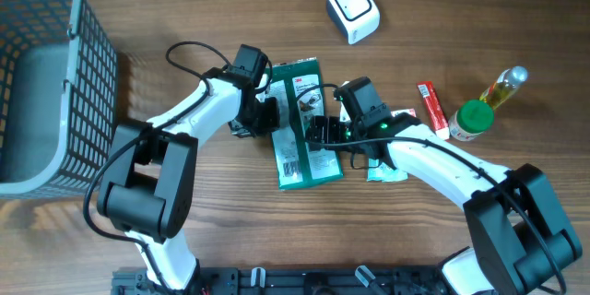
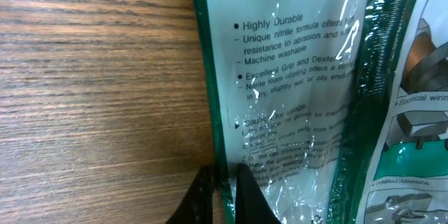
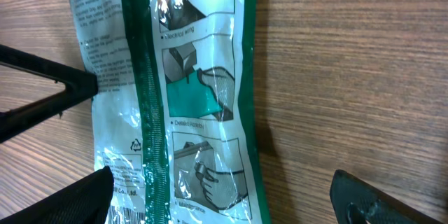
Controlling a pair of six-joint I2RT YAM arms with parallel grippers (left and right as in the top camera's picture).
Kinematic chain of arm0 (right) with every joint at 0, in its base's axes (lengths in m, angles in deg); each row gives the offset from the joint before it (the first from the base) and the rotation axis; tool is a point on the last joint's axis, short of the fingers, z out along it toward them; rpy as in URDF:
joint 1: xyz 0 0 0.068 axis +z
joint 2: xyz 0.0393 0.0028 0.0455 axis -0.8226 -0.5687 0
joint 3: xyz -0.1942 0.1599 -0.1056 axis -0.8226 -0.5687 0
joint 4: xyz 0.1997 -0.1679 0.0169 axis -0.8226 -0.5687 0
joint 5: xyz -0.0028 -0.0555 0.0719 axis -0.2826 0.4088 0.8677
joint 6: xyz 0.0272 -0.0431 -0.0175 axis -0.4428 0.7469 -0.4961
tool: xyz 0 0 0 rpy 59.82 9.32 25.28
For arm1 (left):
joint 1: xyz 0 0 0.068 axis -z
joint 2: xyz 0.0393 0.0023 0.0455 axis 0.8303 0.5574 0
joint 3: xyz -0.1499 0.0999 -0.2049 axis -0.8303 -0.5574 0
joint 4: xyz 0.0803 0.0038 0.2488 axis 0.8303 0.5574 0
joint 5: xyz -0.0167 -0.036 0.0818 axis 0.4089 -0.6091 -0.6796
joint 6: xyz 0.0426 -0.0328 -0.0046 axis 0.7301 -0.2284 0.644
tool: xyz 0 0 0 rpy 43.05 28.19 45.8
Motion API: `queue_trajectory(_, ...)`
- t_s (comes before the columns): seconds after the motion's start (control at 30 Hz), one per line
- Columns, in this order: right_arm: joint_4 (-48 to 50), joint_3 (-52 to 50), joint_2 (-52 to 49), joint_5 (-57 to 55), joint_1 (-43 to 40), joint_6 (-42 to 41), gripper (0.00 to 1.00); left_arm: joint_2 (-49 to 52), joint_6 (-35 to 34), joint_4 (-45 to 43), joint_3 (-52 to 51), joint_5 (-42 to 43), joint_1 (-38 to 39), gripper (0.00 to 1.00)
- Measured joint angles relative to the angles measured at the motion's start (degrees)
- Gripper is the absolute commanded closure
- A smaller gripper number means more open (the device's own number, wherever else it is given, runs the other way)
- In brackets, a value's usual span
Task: Scan the item barcode
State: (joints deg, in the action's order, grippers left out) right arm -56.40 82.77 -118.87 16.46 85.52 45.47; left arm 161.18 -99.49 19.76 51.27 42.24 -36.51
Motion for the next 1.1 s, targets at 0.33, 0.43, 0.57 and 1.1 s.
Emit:
queue_trajectory(0.33, -0.5, 0.0, 0.0, 0.0, 0.0, 0.0, 0.01, 0.8, 0.0, 0.1, 0.8, 0.9, 0.0, 0.96)
queue_trajectory(0.43, -0.7, 0.0, 0.0, 0.0, 0.0, 0.0, 0.01, 0.8, 0.0, 0.1, 0.8, 0.9, 0.0, 0.96)
queue_trajectory(0.57, -0.9, 0.0, 0.0, 0.0, 0.0, 0.2, 0.01, 0.8, 0.0, 0.1, 0.8, 0.9, 0.0, 0.96)
queue_trajectory(1.1, -0.2, 0.0, -1.6, 5.5, -3.8, 3.1, 0.29, 0.8, 0.0, -0.9, 0.8, 0.9, 0.2, 0.96)
